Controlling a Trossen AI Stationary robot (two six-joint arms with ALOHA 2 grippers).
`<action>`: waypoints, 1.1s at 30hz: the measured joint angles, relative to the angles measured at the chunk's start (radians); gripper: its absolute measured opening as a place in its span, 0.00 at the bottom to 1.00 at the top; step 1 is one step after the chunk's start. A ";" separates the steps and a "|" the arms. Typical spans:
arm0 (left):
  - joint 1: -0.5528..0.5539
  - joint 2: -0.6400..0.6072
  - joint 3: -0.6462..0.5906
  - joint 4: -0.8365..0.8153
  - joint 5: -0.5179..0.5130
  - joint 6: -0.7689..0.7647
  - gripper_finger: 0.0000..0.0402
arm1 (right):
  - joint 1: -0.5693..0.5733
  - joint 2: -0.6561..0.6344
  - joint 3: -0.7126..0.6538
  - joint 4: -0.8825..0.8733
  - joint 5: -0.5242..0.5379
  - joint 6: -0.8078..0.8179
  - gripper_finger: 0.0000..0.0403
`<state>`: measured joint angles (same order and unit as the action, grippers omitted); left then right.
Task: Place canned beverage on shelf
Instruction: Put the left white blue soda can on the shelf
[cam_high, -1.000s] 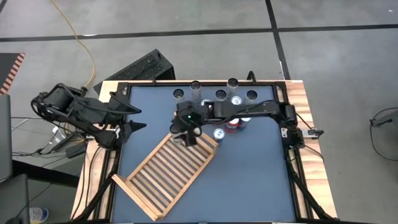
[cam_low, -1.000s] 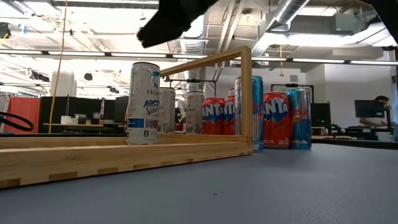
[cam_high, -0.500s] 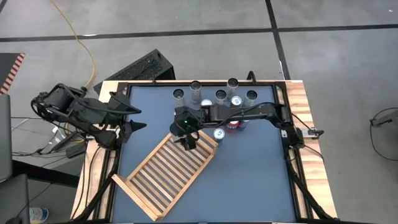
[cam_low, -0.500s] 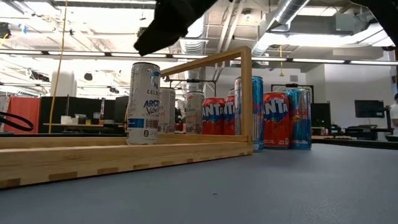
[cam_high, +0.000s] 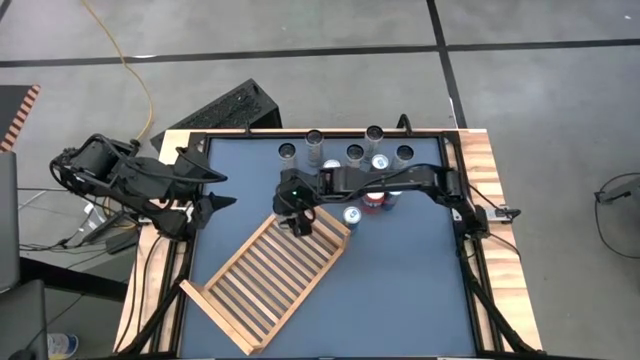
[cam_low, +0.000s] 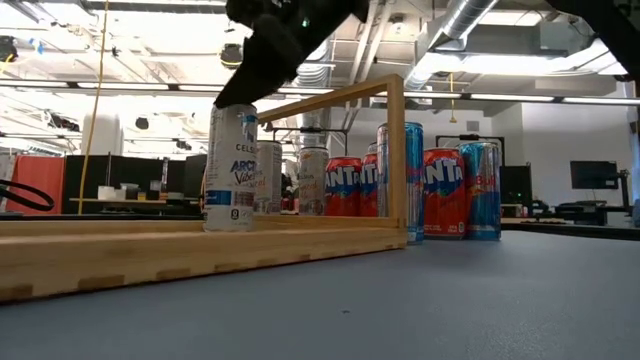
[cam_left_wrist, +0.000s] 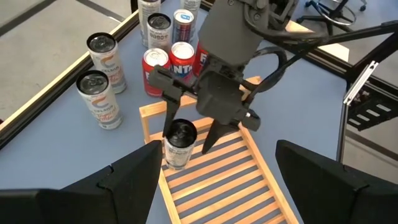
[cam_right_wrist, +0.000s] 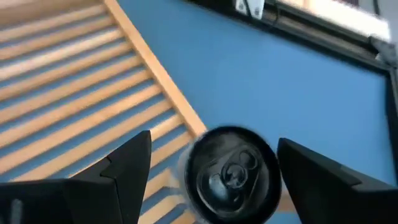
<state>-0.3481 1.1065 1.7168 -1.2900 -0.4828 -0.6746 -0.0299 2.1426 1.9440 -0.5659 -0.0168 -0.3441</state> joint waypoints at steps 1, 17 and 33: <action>0.000 0.000 0.000 0.000 0.000 0.000 0.75 | -0.001 0.005 0.001 -0.003 0.001 0.001 0.78; 0.000 0.000 0.000 0.001 -0.013 -0.002 0.75 | 0.004 0.016 -0.002 -0.052 0.021 0.012 0.72; 0.000 0.000 0.000 0.001 -0.022 -0.003 0.75 | -0.007 0.018 0.087 -0.124 0.074 0.096 0.48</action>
<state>-0.3483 1.1065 1.7168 -1.2890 -0.5045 -0.6773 -0.0373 2.1601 2.0313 -0.6895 0.0574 -0.2482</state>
